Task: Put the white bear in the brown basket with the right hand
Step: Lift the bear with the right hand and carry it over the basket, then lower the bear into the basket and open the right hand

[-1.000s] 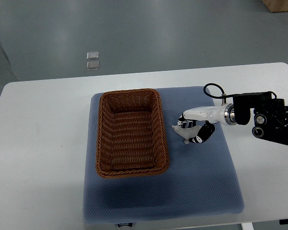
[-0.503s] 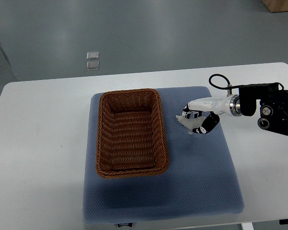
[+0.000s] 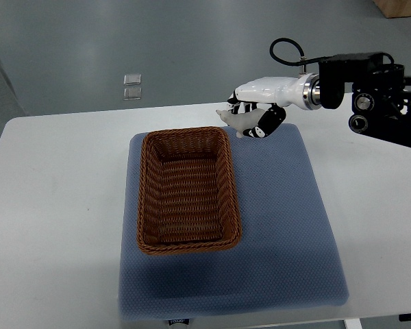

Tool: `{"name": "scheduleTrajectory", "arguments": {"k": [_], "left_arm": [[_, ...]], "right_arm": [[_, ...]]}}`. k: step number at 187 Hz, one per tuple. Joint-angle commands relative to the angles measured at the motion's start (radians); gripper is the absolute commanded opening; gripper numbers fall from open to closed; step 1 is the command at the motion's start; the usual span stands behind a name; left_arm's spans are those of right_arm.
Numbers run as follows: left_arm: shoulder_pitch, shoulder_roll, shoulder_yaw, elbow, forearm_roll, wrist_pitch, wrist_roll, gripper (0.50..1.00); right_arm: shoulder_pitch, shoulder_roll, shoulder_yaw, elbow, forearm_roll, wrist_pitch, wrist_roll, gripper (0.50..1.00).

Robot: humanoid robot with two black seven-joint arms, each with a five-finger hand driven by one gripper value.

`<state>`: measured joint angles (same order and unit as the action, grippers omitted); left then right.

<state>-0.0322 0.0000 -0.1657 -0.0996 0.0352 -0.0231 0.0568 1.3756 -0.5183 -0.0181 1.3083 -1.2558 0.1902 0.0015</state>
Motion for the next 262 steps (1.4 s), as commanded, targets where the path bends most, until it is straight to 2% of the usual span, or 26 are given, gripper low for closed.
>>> {"name": "scheduleTrajectory", "arguments": {"k": [1,34,112,157,227,232,250,262], "left_arm": [[0.0,0.0,0.0,0.0,0.0,0.0,0.0,1.0],[0.0,0.0,0.0,0.0,0.0,0.0,0.0,1.0],[0.0,0.0,0.0,0.0,0.0,0.0,0.0,1.0],[0.0,0.0,0.0,0.0,0.0,0.0,0.0,1.0],[0.0,0.0,0.0,0.0,0.0,0.0,0.0,1.0],[0.0,0.0,0.0,0.0,0.0,0.0,0.0,1.0],[0.0,0.0,0.0,0.0,0.0,0.0,0.0,1.0],[0.0,0.0,0.0,0.0,0.0,0.0,0.0,1.0]], "right_arm": [[0.011,0.081,-0.008,-0.015,-0.004,0.012,0.0,0.5],[0.013,0.207,-0.017,-0.087,-0.002,0.026,0.0,0.5],[-0.059,0.372,-0.068,-0.211,-0.01,0.029,0.002,0.5],[-0.096,0.406,-0.08,-0.264,-0.019,0.029,0.002,0.5],[-0.098,0.409,-0.105,-0.274,-0.028,0.025,0.0,0.5],[-0.096,0.408,-0.105,-0.274,-0.027,0.021,0.002,0.553],[-0.095,0.408,-0.105,-0.276,-0.025,0.021,0.003,0.619],[-0.095,0.408,-0.105,-0.274,-0.022,0.02,0.005,0.721]]}}
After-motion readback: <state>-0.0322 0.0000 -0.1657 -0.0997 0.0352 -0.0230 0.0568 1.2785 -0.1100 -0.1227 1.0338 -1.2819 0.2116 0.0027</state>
